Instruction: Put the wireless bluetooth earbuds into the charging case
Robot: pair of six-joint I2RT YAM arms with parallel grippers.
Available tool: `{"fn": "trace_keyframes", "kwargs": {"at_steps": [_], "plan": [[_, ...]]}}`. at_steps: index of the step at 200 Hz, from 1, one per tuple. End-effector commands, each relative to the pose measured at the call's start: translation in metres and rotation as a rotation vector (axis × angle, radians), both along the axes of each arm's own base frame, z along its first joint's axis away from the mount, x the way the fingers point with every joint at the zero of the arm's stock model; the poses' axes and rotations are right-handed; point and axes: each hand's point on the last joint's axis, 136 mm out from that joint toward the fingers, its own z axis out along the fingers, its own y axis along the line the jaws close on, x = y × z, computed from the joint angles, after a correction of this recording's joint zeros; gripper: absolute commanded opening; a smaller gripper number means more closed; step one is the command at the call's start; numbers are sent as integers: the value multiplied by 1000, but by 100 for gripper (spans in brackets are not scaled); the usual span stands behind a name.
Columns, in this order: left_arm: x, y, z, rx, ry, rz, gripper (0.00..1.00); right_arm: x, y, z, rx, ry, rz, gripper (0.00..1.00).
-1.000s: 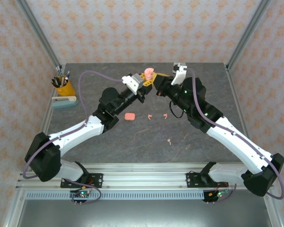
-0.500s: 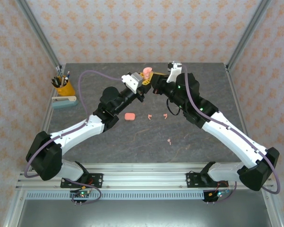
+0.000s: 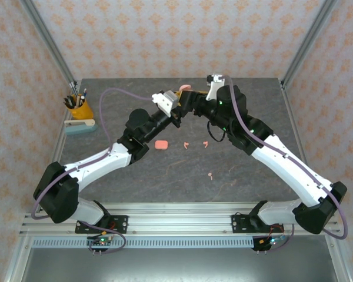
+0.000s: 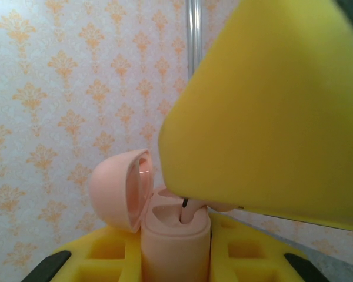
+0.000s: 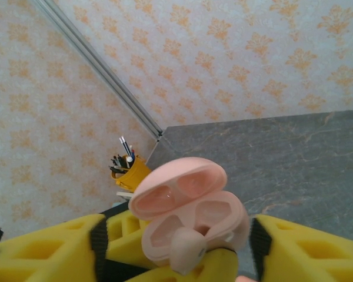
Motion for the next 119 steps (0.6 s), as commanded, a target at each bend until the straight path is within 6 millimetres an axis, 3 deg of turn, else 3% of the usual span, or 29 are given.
{"fn": "trace_keyframes", "kwargs": {"at_steps": [1, 42, 80, 97, 119], "plan": [[-5, -4, 2, -41, -15, -20, 0, -11, -12, 24, 35, -14, -14, 73], [-4, -3, -8, -30, 3, -15, 0, -14, -38, 31, 89, 34, -70, 78], [-8, -7, -23, 10, 21, -50, 0, -10, -63, 9, 81, 168, -127, 76], [-9, -8, -34, 30, 42, -80, 0, -15, -67, -3, 29, 237, -114, 73], [-8, -5, -48, 24, 78, -127, 0, -19, -68, -30, -49, 335, -92, 59]]}}
